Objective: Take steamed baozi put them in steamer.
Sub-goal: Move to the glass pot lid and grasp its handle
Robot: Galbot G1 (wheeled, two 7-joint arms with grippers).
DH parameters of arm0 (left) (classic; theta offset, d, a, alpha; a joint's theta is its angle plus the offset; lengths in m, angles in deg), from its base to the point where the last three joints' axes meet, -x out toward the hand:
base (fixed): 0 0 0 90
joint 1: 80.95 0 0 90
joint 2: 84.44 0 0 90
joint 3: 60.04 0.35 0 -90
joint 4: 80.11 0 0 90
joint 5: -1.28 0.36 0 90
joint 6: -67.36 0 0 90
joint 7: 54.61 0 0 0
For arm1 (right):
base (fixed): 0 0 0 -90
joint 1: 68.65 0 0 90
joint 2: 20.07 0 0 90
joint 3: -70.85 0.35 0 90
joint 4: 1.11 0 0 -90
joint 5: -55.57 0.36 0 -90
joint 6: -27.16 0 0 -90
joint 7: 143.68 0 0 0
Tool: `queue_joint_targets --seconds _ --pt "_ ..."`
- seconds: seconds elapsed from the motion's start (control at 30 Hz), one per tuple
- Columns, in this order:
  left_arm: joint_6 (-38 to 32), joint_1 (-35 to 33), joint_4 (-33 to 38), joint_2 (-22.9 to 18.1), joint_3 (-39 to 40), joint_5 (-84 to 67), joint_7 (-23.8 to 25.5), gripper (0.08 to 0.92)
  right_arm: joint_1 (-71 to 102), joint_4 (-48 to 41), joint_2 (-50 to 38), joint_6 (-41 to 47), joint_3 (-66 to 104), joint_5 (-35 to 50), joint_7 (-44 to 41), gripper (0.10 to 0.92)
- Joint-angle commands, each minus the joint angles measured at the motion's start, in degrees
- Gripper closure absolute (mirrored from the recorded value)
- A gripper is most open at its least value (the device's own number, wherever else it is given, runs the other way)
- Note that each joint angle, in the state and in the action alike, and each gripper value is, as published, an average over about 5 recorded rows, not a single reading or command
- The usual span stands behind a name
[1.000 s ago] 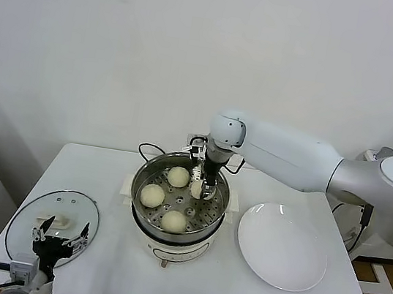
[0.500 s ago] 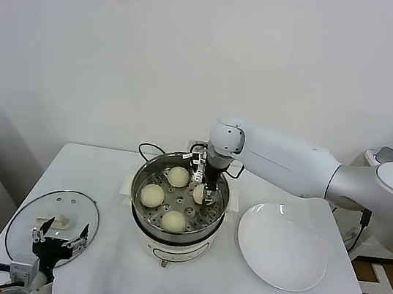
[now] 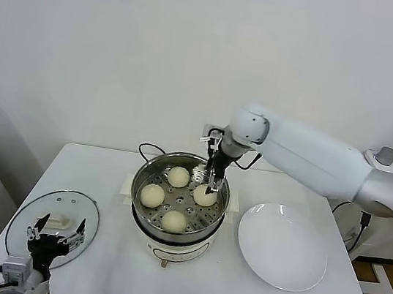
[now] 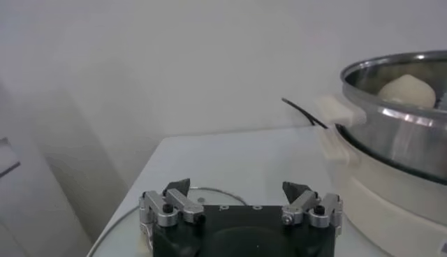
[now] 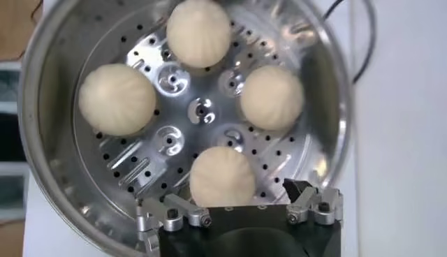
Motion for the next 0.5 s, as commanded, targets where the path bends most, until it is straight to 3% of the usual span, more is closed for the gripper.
queue_joint_targets --seconds 0.03,0.23,0.5 --pt "-1.6 0.2 0.8 -0.4 0.0 -5.8 -0.9 0.177 19.8 10.6 -12.5 -9.8 33.3 4.7 17.2 0.203" --pt "-4.1 0.4 0.6 -0.5 1.0 -4.6 0.1 0.177 46.1 15.2 -10.9 -17.8 62.2 4.8 29.9 0.203" --pt "-5.6 3.8 -2.1 -2.5 1.6 0.4 2.5 0.177 71.8 16.5 7.3 -32.7 89.3 3.6 43.4 0.203"
